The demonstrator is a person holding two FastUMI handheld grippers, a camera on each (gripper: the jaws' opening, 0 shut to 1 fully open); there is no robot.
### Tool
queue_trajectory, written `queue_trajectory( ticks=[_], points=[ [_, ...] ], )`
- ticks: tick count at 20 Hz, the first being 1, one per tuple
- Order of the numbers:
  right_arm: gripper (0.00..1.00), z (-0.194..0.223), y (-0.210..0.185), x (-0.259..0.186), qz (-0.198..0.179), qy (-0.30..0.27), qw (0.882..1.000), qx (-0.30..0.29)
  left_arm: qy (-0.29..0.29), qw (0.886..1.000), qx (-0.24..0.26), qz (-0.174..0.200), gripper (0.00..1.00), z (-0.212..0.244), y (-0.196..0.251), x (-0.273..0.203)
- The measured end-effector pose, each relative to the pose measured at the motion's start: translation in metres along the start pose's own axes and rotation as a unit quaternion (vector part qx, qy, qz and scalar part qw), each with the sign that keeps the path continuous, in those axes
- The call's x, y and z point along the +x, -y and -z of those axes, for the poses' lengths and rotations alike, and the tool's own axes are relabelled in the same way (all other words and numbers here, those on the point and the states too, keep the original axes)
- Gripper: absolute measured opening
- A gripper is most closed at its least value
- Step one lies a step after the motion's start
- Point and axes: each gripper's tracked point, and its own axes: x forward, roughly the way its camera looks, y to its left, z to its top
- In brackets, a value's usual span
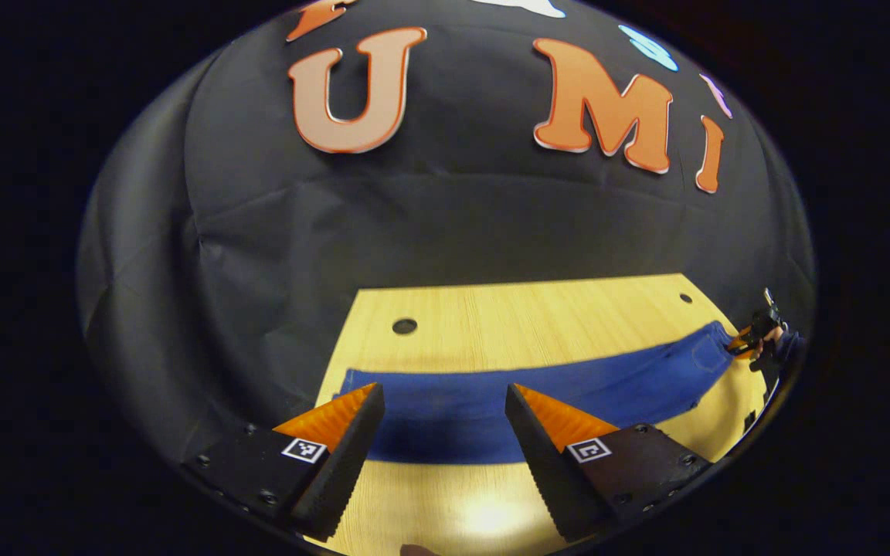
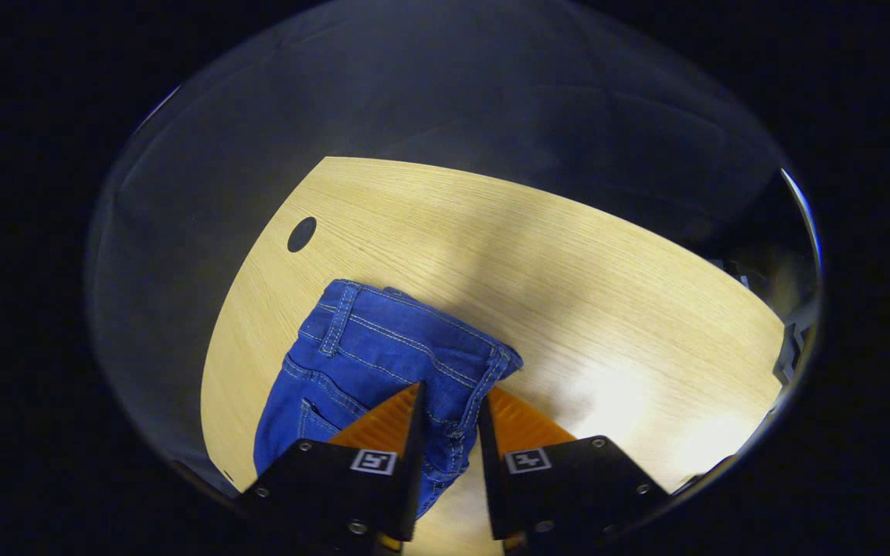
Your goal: Grasp the waist and the cuffs of the jeans and fold them to make the two legs overlap; first hold the waist and fold one-third of the jeans toward the cuffs, then hold the cuffs and fold the remaining one-third in the same direction to finish folding.
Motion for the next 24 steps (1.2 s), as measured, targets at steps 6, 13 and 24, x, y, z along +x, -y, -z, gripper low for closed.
queue_trajectory(
  ticks=[6, 13, 24],
  points=[
    [0.19, -0.004, -0.012, -0.005, -0.037, 0.004, 0.999, 0.021, -0.043, 0.998, 0.018, -0.037, 0.98, 0.016, -0.007, -0.018],
    [0.18, -0.007, -0.046, -0.06, -0.089, 0.056, 0.994, -0.03, 0.086, 0.989, 0.048, -0.113, 0.99, -0.043, -0.024, -0.035],
    [0.18, 0.034, -0.152, -0.191, -0.188, 0.126, 0.958, -0.174, 0.122, 0.988, -0.022, -0.088, 1.0, -0.024, -0.038, -0.019]
  ],
)
